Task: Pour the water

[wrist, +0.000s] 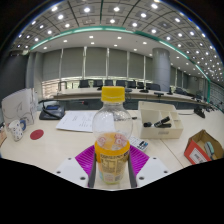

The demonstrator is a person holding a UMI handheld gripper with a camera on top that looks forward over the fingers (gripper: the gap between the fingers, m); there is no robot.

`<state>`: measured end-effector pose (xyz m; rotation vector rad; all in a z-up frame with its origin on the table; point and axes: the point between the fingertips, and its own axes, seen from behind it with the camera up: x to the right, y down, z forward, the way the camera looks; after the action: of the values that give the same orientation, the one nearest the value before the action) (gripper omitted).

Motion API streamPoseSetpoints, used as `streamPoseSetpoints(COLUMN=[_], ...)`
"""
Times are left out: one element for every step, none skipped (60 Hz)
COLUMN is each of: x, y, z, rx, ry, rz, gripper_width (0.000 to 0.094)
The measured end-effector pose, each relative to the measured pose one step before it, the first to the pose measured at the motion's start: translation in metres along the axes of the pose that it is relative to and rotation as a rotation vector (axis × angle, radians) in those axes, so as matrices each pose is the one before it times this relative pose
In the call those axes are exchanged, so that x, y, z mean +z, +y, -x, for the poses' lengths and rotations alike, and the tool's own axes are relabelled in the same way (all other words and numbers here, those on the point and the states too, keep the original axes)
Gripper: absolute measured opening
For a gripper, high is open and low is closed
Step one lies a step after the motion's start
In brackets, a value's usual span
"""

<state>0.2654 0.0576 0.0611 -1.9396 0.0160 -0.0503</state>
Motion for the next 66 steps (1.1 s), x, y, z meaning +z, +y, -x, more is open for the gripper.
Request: streamPoseSetpoints(x=[0.00015,-0.00026,0.00071,0.00042,0.00038,-0.00016,0.00028,0.00016,0.00021,0.00016,0.00009,0.00014,0.00094,-0.00024,-0.00088,-0.00058,-0.00021,-0.00020,-0.00008,-0.00027,-0.00001,0.00039,-0.00120,-0.00074,-0.00087,-0.00113,-0.00117,-0.00121,-0.00046,-0.00143,-0.00144,-0.00123,-0.00132,-0.00123,-0.00093,-0.00109,-0.00062,-0.00307,-0.00116,-0.00196,-0.00137,-0.00089,-0.00092,-0.00071,-0.00122,-0.00197,-0.00157,-0.00108,-0.00131,-0.00154,-0.00137,0.00130,-0.00130,-0.00144,-0.00138,-0.00138,-0.00062,-0.00041,-0.00075,0.00121,-0.00053,-0.00191,-0.00091,-0.00029,-0.00023,-0.00022], y=[-0.00015,-0.00044,0.00001,-0.00026,-0.00028,0.00044,-0.00057,-0.00085,-0.00101,-0.00127,-0.00169,-0.00195,-0.00159,-0.00352,-0.00422,-0.00388,-0.00436,-0.00438,-0.00469,-0.00508,-0.00537,-0.00712,-0.00634,-0.00701,-0.00761,-0.00746,-0.00729,-0.00761,-0.00827,-0.00788,-0.00882,-0.00942,-0.00999,-0.00979,-0.00926,-0.00944,-0.00902,-0.00989,-0.00995,-0.00985,-0.00970,-0.00945,-0.00971,-0.01108,-0.00993,-0.00800,-0.00960,-0.00967,-0.00952,-0.00964,-0.00984,-0.01023,-0.00915,-0.00841,-0.00823,-0.00810,-0.00769,-0.00776,-0.00739,-0.00818,-0.00640,-0.00639,-0.00601,-0.00595,-0.00472,-0.00426], z=[0.00038,0.00130,0.00020,0.00023,0.00039,0.00107,0.00055,0.00055,0.00079,0.00090,0.00166,0.00193,-0.00042,0.00176,0.00367,0.00123,0.00165,0.00179,0.00122,0.00146,0.00198,0.00150,0.00299,0.00173,0.00196,0.00207,0.00171,0.00127,0.00135,0.00268,0.00307,0.00322,0.00263,0.00233,0.00232,0.00233,0.00160,0.00121,0.00328,0.00279,0.00274,0.00286,0.00277,0.00287,0.00246,0.00040,0.00253,0.00264,0.00261,0.00230,0.00237,0.00618,0.00350,0.00134,0.00255,0.00261,0.00313,0.00260,0.00175,0.00522,0.00161,0.00164,0.00265,0.00224,0.00195,0.00177], rx=[-0.0042,-0.0056,-0.0073,-0.0073,-0.0068,-0.0081,-0.0098,-0.0098,-0.0100,-0.0102,-0.0100,-0.0104,-0.0083,-0.0095,-0.0117,-0.0127,-0.0143,-0.0150,-0.0150,-0.0155,-0.0161,-0.0162,-0.0182,-0.0191,-0.0214,-0.0247,-0.0276,-0.0283,-0.0266,-0.0292,-0.0296,-0.0311,-0.0333,-0.0346,-0.0363,-0.0374,-0.0354,-0.0360,-0.0357,-0.0348,-0.0353,-0.0363,-0.0361,-0.0352,-0.0355,-0.0357,-0.0368,-0.0376,-0.0371,-0.0345,-0.0325,-0.0306,-0.0318,-0.0324,-0.0317,-0.0334,-0.0356,-0.0370,-0.0367,-0.0347,-0.0358,-0.0345,-0.0340,-0.0313,-0.0270,-0.0243], ry=[0.00183,0.00020,0.00149,0.00306,0.00456,0.00613,0.00421,0.00391,0.00261,0.00197,0.00149,0.00152,0.00071,0.00505,0.00884,0.00538,0.00586,0.00687,0.00908,0.00942,0.00809,0.00562,0.00924,0.00999,0.01107,0.01257,0.01469,0.01654,0.01365,0.01519,0.01142,0.01085,0.01212,0.01399,0.01494,0.01425,0.01050,0.00963,0.00948,0.01022,0.01057,0.00960,0.00819,0.00692,0.00877,0.00747,0.00762,0.00625,0.00570,0.00578,0.00535,0.00407,0.00270,0.00295,0.00363,0.00409,0.00396,0.00472,0.00673,0.00788,0.00687,0.00196,0.00279,0.00238,0.00334,0.00347], rz=[0.00105,-0.00070,0.00291,0.00306,0.00348,0.00087,0.00296,0.00172,0.00193,0.00149,0.00180,0.00210,-0.00031,-0.00124,-0.00214,-0.00340,-0.00245,-0.00149,-0.00136,-0.00197,-0.00274,-0.00341,-0.00373,-0.00496,-0.00455,-0.00274,-0.00159,-0.00188,-0.00420,-0.00574,-0.00611,-0.00643,-0.00689,-0.00631,-0.00539,-0.00523,-0.00691,-0.00839,-0.00961,-0.00928,-0.00814,-0.00808,-0.00839,-0.00910,-0.00942,-0.01039,-0.01064,-0.01097,-0.01149,-0.01192,-0.01312,-0.01258,-0.01226,-0.01244,-0.01075,-0.01014,-0.01149,-0.01248,-0.01113,-0.01058,-0.00955,-0.00965,-0.01086,-0.01002,-0.00814,-0.00652], gripper_width=[0.0476,0.0466,0.0457,0.0440,0.0434,0.0420,0.0412,0.0413,0.0414,0.0414,0.0413,0.0412,0.0411,0.0412,0.0411,0.0413,0.0411,0.0412,0.0412,0.0412,0.0412,0.0412,0.0412,0.0413,0.0413,0.0413,0.0413,0.0412,0.0412,0.0412,0.0411,0.0411,0.0412,0.0411,0.0411,0.0411,0.0410,0.0411,0.0411,0.0411,0.0410,0.0411,0.0410,0.0410,0.0410,0.0409,0.0410,0.0411,0.0411,0.0410,0.0411,0.0410,0.0409,0.0410,0.0409,0.0409,0.0410,0.0410,0.0409,0.0411,0.0411,0.0410,0.0410,0.0411,0.0409,0.0410])
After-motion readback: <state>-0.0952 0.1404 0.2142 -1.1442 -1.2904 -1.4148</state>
